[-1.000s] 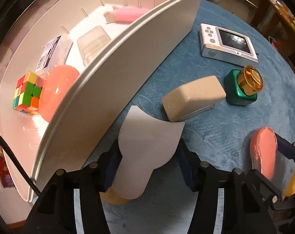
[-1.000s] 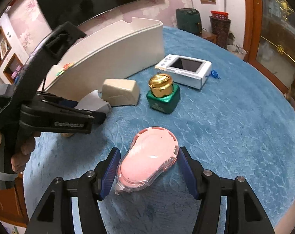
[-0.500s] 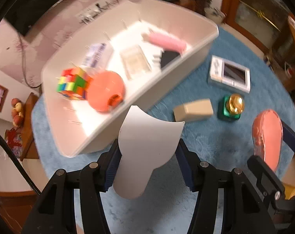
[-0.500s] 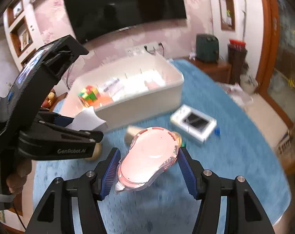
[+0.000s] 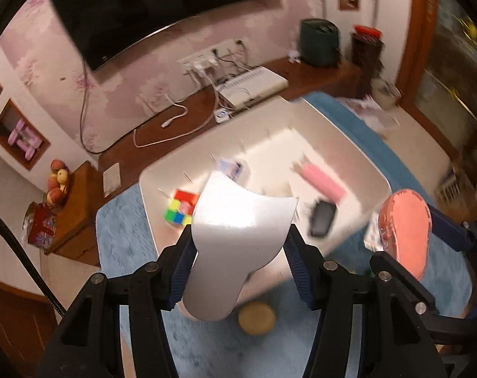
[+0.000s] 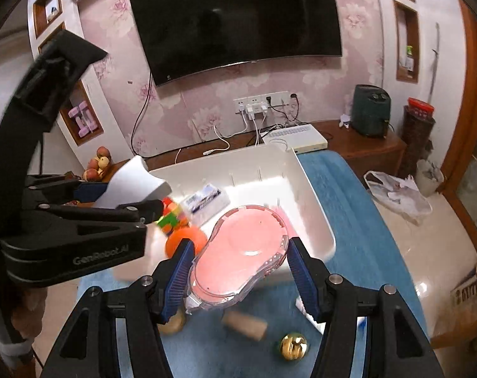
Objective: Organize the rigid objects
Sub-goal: 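Carry the lint roller and pink dispenser into the bin and open both tools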
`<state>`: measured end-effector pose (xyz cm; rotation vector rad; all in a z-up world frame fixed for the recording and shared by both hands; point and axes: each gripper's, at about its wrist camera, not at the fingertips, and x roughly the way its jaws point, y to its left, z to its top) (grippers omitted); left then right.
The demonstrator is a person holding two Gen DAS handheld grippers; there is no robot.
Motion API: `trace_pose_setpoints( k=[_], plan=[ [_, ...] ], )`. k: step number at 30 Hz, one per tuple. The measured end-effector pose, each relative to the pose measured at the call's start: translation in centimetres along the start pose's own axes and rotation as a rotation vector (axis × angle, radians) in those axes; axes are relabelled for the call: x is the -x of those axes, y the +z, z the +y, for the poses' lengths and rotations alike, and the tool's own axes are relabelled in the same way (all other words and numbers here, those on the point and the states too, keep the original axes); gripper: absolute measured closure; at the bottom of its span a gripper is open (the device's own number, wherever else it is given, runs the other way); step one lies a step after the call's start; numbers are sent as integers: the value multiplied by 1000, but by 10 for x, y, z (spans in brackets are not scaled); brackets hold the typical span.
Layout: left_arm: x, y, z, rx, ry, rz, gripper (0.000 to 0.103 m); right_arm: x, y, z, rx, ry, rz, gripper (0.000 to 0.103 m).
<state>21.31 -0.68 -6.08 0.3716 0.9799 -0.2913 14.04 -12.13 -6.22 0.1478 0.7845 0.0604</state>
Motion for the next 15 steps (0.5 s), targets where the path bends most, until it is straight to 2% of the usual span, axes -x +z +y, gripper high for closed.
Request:
trace_pose_setpoints(
  k=[3, 6, 12, 15],
  plan=[
    [-18, 19, 9, 48, 3, 4, 44, -35, 21, -4, 22, -4, 43, 42],
    [-43, 34, 13, 89, 16, 28, 44, -64, 27, -9, 22, 0, 84, 42],
    [-95, 44, 12, 136, 65, 110, 44, -117, 25, -15, 30, -12, 184, 42],
    [-115, 42, 11, 138, 77, 149, 43, -129, 20, -14, 41, 0, 218, 45]
  ],
)
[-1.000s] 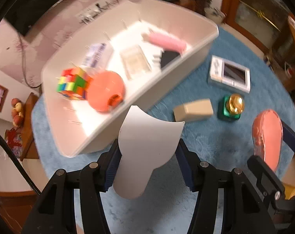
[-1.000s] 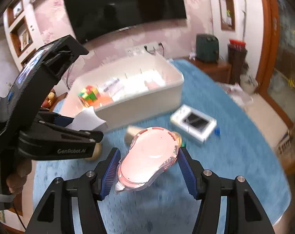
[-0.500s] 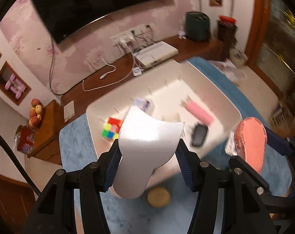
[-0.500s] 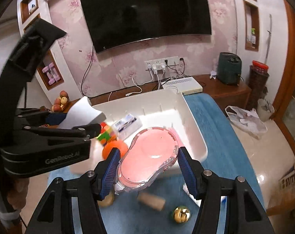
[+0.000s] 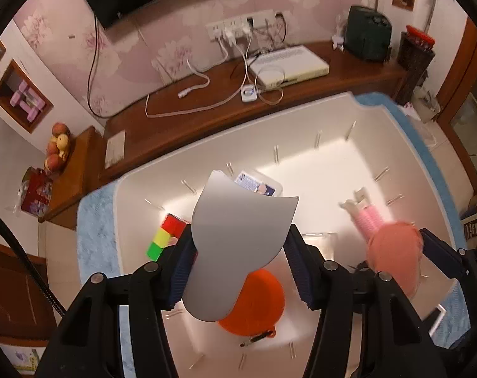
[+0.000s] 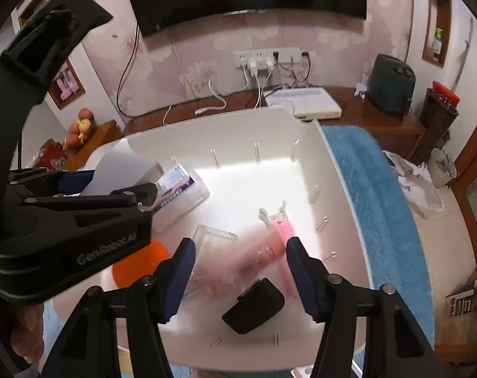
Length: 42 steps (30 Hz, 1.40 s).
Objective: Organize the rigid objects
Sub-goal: 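Carry the lint roller and pink dispenser into the bin and open both tools, then withdraw both tools from the bin toward the remaining items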
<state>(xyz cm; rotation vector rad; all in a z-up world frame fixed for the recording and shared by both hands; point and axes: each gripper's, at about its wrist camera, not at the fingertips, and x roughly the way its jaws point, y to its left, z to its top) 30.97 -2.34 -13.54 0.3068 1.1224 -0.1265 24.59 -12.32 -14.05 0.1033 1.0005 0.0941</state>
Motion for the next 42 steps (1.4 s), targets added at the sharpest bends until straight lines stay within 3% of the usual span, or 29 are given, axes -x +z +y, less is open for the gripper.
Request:
trace_pose_setpoints(
  k=[4, 6, 11, 14, 27, 42],
  plan=[
    [-16, -3, 1, 7, 4, 46, 43, -8, -2, 4, 18, 27, 36, 41],
    [-20, -6, 3, 19, -11, 70, 42, -3, -5, 6, 30, 33, 26, 27],
    [-11, -9, 13, 58, -21, 59, 19, 11, -12, 13, 69, 27, -4, 25],
    [1, -13, 18, 75, -38, 40, 12, 24, -17, 15, 73, 31, -31, 25],
    [69, -47, 31, 91, -76, -24, 12, 93, -39, 18, 25, 74, -111, 25],
    [143, -94, 65, 166, -93, -101, 12, 167, -71, 4, 62, 52, -212, 25]
  ],
)
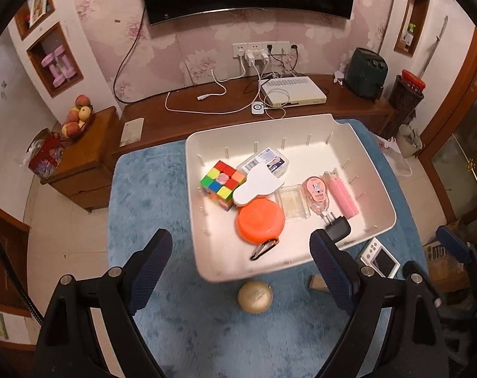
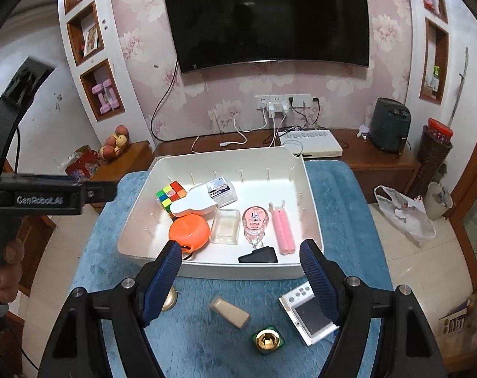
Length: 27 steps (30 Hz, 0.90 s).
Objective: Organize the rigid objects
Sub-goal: 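Withdraw both tools from the bin toward the remaining items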
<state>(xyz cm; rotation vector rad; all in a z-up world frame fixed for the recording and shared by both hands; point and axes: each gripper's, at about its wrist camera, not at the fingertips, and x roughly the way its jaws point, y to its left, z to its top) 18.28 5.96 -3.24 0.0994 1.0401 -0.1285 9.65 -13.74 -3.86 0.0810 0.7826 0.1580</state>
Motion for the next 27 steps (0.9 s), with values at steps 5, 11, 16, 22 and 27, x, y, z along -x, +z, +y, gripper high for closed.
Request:
trace_pose_setpoints(
  k=[5, 11, 16, 22, 27],
  plan=[
    [9, -20, 8, 7, 4, 4, 12, 12, -8, -2, 2, 7, -20, 25],
    [10, -51, 11, 3, 13, 23, 12, 15, -30, 2, 63, 37, -2, 25],
    [-6, -79, 9, 33, -12, 72, 12, 0, -53, 5, 127, 44, 61, 25],
    [-39, -101, 3, 79, -28, 143, 12, -27, -71, 7, 194, 62, 135, 25],
    [-66, -112, 1, 126, -15, 178, 12, -56, -78, 7, 245, 93, 196, 25]
  ],
)
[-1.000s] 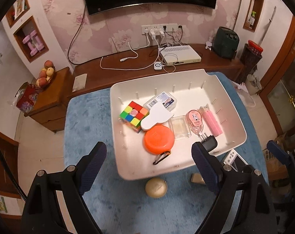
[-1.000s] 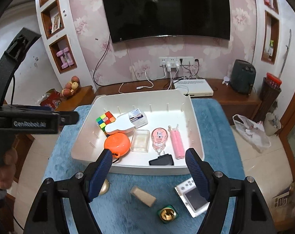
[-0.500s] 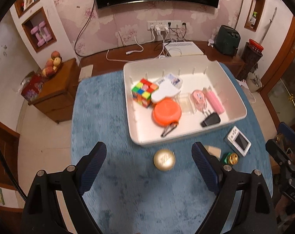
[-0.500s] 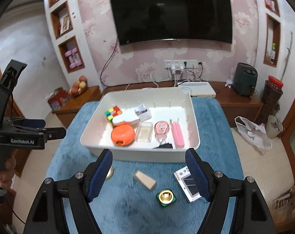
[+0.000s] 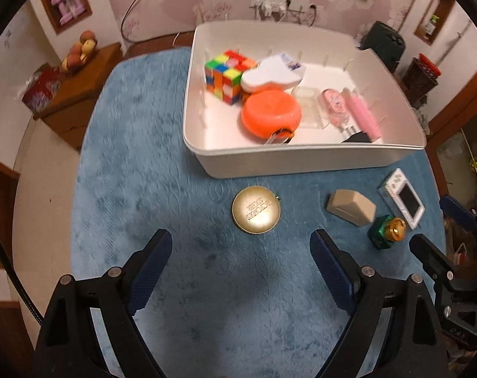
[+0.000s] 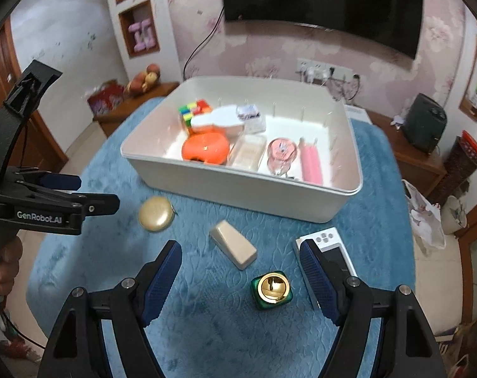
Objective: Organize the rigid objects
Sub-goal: 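Withdraw both tools from the bin toward the remaining items, then grasp the gold tape measure with the left tool while the right tool grasps the beige block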
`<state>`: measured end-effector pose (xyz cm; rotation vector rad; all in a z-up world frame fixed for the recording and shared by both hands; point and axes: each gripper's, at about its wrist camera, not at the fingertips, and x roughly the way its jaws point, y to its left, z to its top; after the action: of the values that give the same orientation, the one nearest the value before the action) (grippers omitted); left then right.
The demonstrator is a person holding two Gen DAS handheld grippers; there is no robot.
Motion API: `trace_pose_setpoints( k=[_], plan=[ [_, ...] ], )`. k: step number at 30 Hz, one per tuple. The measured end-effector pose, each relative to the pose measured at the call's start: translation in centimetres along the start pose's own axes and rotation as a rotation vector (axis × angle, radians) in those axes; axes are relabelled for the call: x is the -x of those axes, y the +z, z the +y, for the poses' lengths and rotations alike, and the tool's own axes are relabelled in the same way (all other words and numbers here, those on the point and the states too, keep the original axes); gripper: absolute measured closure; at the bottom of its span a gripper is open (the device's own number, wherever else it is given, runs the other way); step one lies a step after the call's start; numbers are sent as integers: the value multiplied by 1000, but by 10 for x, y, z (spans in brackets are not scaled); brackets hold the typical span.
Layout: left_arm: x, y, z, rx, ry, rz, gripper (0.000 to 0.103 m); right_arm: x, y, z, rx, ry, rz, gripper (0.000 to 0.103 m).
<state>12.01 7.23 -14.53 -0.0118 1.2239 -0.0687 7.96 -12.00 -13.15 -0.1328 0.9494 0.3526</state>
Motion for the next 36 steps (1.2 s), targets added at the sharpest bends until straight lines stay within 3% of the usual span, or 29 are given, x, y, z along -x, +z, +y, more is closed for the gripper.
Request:
trace_pose_setpoints(
  k=[16, 27, 35, 36],
  plan=[
    [-79, 5, -10, 99, 69, 82, 12, -83, 3, 5, 192, 70, 135, 25],
    [-90, 6, -12, 130, 142, 71, 12, -108, -1, 5, 243, 105, 191, 45],
    [-95, 2, -17, 132, 172, 82, 13, -110, -3, 2, 250, 116, 199, 53],
    [-97, 3, -18, 131, 171, 86, 13, -110, -3, 2, 251, 116, 197, 58]
  ],
)
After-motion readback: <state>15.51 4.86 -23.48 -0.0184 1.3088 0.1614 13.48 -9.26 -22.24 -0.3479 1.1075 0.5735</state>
